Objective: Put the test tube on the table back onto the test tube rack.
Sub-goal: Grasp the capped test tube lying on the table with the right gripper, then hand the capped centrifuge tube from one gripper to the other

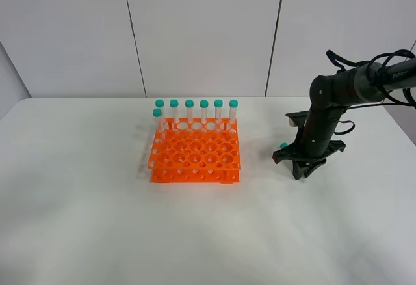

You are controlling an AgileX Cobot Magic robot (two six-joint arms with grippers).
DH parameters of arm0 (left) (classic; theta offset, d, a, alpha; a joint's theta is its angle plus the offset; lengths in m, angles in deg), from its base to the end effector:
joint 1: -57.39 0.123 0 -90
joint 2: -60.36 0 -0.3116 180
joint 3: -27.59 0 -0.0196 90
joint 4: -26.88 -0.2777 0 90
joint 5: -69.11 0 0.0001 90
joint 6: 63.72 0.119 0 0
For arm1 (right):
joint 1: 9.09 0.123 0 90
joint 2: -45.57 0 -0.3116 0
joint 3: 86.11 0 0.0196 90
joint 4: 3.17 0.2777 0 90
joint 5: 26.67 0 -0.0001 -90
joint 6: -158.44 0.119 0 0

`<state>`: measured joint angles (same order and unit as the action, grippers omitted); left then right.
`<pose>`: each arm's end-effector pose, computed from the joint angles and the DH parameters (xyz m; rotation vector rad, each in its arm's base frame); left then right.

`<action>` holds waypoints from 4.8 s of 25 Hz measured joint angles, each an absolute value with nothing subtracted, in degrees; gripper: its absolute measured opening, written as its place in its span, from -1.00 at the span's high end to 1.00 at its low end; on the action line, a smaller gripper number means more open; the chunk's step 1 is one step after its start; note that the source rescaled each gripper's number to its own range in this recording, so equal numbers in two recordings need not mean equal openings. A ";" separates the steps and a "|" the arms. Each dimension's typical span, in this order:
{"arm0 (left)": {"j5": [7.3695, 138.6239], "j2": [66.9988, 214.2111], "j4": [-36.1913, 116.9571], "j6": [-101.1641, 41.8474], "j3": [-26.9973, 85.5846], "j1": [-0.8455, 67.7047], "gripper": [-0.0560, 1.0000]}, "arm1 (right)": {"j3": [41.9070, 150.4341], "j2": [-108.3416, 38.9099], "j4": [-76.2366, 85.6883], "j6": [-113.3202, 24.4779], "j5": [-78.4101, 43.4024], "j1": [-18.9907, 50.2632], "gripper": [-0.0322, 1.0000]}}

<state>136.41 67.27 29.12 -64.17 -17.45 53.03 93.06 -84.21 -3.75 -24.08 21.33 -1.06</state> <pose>0.0007 -0.0044 0.2889 0.0773 2.0807 -0.0979 0.4217 0.0586 0.0776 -0.2969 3.1028 -0.0100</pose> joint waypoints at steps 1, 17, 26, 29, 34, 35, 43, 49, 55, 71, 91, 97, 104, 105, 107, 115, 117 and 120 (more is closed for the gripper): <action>136.41 67.27 29.12 -64.17 -17.45 53.03 -1.00 | 93.06 -84.21 -3.75 -24.30 21.33 -1.06 0.91; 136.41 67.27 29.12 -64.17 -17.45 53.03 -1.00 | 93.06 -74.21 -3.75 -28.32 19.31 -1.11 0.91; 136.41 67.27 29.12 -64.17 -17.45 53.03 -1.00 | 93.06 -62.81 -3.92 -30.79 12.19 2.59 0.91; 136.41 67.27 29.12 -64.17 -17.45 53.03 -1.00 | 93.06 -59.65 -3.92 -31.41 6.56 6.03 0.91; 136.41 67.27 29.12 -64.17 -17.45 53.03 -1.00 | 91.61 -55.62 -3.17 -32.85 -3.19 12.50 0.91; 136.41 67.27 29.12 -64.17 -17.45 53.03 -1.00 | 90.65 -54.97 -2.49 -33.32 -5.20 13.92 0.91; 136.41 67.27 29.12 -64.17 -17.45 53.03 -1.00 | 74.68 -47.65 -1.30 -34.60 -29.46 23.58 0.91; 136.41 67.27 29.12 -64.17 -17.45 53.03 -1.00 | 61.15 -42.57 -1.19 -34.10 -44.96 28.13 0.91; 136.41 67.27 29.12 -64.17 -17.45 53.03 -1.00 | 50.43 -40.18 -1.12 -32.60 -54.48 31.17 0.91; 136.34 67.27 29.12 -61.80 -17.45 53.03 -1.00 | 45.48 -40.07 0.98 -33.34 -60.16 31.16 0.91; 134.96 70.18 30.01 -60.11 -10.03 39.30 -1.00 | 45.48 -40.07 1.24 -33.55 -57.57 31.16 0.91; 129.18 78.53 30.01 -58.72 -4.11 34.56 -1.00 | 45.48 -40.07 1.40 -33.55 -57.34 31.16 0.91; 124.45 91.32 30.01 -57.71 0.91 25.56 -1.00 | 45.48 -40.07 1.40 -33.55 -57.34 31.16 0.91; 123.44 93.51 30.01 -57.50 1.47 24.19 -1.00 | 45.48 -40.07 1.40 -33.55 -57.34 31.16 0.91; 121.37 97.63 30.01 -57.13 2.57 21.85 -1.00 | 45.48 -40.07 1.40 -33.55 -57.34 31.16 0.91; 108.50 115.96 33.45 -53.63 5.71 20.09 -1.00 | 45.48 -40.07 1.40 -33.55 -57.23 31.16 0.91; 105.75 119.99 36.77 -51.34 6.51 20.09 -1.00 | 45.48 -40.07 1.40 -33.55 -57.23 31.16 0.91; 101.84 125.47 41.63 -46.29 7.43 20.09 -1.00 | 45.48 -40.07 1.40 -33.55 -57.23 31.16 0.91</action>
<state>101.84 125.47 41.63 -46.29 7.43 20.09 45.48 -40.07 1.40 -33.55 -57.23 31.16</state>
